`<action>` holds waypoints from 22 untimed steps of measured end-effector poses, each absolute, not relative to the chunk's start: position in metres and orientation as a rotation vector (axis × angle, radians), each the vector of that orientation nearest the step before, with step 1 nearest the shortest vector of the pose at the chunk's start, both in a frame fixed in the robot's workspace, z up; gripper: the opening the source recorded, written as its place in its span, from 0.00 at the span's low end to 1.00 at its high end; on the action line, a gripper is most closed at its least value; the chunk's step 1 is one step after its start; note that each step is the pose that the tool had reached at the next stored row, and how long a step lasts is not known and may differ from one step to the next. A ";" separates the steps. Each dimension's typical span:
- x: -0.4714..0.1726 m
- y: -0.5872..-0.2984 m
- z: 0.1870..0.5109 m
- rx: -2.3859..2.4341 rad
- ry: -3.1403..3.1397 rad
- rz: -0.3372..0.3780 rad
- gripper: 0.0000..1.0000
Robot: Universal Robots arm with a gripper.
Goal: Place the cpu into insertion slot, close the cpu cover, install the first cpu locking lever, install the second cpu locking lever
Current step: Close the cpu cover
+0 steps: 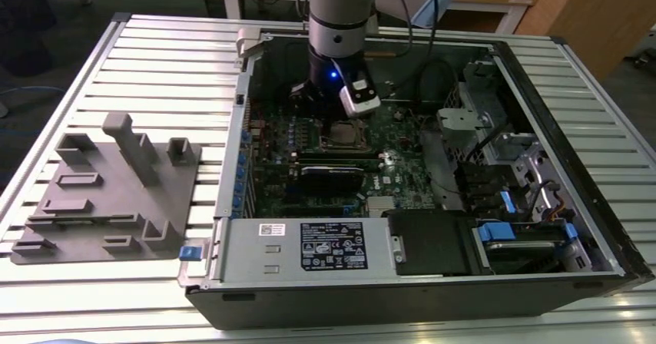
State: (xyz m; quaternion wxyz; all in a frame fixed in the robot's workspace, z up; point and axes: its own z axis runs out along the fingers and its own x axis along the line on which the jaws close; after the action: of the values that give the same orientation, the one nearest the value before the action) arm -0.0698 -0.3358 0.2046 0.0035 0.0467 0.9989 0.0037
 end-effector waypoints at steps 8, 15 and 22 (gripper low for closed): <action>-0.070 -0.336 0.214 0.146 3.131 0.012 0.11; -0.061 -0.336 0.214 0.146 3.131 0.012 0.11; -0.043 -0.336 0.214 0.146 3.131 0.012 0.11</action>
State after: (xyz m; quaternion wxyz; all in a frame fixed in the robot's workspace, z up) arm -0.0431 -0.3358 0.2141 0.0036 0.0467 0.9989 0.0038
